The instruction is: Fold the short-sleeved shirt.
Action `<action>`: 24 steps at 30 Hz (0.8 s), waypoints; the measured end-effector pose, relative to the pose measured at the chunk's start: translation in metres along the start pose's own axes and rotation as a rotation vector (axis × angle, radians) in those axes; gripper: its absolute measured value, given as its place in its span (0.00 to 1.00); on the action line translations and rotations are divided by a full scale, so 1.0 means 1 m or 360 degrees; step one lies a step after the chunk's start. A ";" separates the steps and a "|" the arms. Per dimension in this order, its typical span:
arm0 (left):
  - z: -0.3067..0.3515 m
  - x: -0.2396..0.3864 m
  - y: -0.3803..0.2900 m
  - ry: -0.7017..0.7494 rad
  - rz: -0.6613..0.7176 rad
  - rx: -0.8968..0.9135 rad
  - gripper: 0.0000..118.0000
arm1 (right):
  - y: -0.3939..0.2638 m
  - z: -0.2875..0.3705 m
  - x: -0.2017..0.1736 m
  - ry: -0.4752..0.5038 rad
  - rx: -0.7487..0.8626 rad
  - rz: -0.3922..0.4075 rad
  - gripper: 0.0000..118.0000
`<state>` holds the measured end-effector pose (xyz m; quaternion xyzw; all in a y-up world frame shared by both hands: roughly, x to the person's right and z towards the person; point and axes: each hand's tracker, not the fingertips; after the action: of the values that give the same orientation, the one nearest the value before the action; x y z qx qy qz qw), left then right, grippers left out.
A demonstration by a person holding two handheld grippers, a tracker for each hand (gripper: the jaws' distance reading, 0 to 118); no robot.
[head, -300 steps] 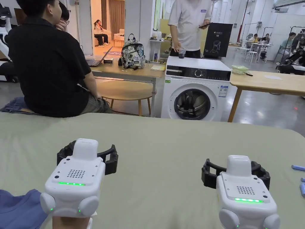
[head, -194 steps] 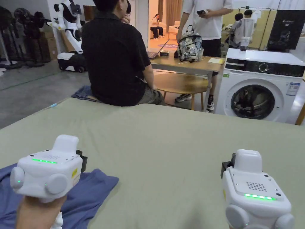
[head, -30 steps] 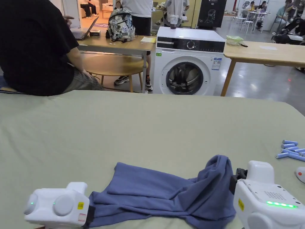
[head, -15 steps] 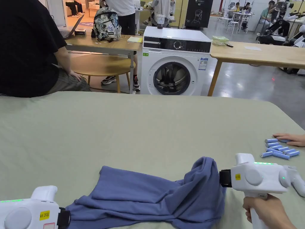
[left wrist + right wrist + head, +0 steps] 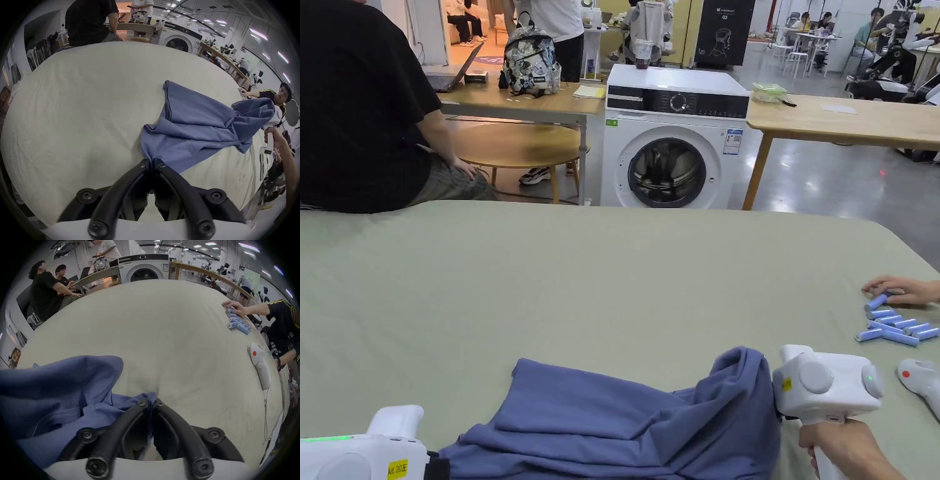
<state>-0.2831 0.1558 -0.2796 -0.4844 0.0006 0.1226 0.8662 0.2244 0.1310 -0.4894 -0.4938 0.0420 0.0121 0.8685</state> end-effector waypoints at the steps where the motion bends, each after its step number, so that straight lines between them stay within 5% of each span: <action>1: 0.000 0.001 0.001 0.0005 -0.0006 0.0006 0.00 | -0.005 0.012 -0.005 -0.0003 0.0018 0.0029 0.02; 8: 0.021 0.005 0.015 -0.0007 -0.0034 0.0118 0.00 | -0.002 0.073 -0.008 0.0011 0.0345 0.0002 0.02; 15: 0.069 -0.001 0.053 -0.0031 -0.0058 0.0312 0.00 | 0.023 0.133 -0.010 -0.0024 0.0646 0.0114 0.01; 24: 0.163 -0.010 0.119 0.0022 -0.0072 0.0643 0.00 | 0.054 0.227 -0.006 -0.0154 0.0966 0.0050 0.01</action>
<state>-0.3374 0.3500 -0.2921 -0.3015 0.0202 0.0972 0.9483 0.2294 0.3542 -0.4198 -0.2101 0.0100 0.0360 0.9770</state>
